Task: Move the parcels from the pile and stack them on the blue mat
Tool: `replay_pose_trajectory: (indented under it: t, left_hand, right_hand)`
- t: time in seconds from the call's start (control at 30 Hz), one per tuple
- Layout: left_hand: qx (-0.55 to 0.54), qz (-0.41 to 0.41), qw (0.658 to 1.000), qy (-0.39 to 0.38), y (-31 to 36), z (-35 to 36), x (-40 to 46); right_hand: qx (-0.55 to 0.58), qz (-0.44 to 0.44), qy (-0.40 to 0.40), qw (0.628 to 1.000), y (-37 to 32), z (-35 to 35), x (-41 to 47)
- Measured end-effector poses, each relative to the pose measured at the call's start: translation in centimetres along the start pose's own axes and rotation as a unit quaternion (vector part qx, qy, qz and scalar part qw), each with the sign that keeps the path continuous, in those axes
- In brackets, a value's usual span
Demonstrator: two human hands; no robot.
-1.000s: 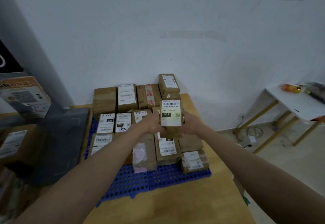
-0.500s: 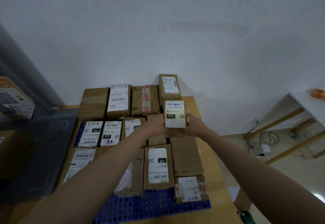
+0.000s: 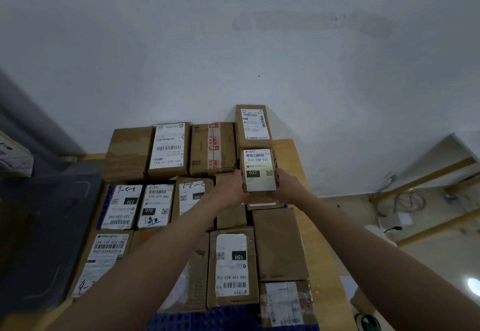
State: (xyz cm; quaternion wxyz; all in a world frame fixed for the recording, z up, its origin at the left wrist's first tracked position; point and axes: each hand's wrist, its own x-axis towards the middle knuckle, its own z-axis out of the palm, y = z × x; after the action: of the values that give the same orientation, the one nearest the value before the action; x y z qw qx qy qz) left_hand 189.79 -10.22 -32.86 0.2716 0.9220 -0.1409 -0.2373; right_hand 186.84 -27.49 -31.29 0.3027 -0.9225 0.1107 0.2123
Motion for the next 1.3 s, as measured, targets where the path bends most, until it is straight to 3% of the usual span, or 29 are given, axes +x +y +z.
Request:
replay_pose_trajectory:
  t: [0.23,0.53,0.93,1.3]
  left_hand:
    - [0.035,0.007,0.999,-0.002,-0.2,-0.2,0.2]
    - [0.129,-0.058,0.989,-0.053,-1.2,-4.7,-4.0]
    - [0.169,-0.107,0.980,-0.018,-6.6,-10.1,-19.9]
    - [0.154,-0.163,0.974,0.042,-14.2,-13.8,-35.8]
  right_hand:
    - [-0.001,0.000,0.004,1.000,0.2,0.5,0.7]
    - [-0.075,-0.042,0.058,0.995,-3.4,-1.2,-3.1]
    - [-0.195,-0.162,-0.078,0.964,-14.4,4.0,-12.9]
    - [-0.247,-0.250,-0.130,0.927,-24.8,11.6,-21.4]
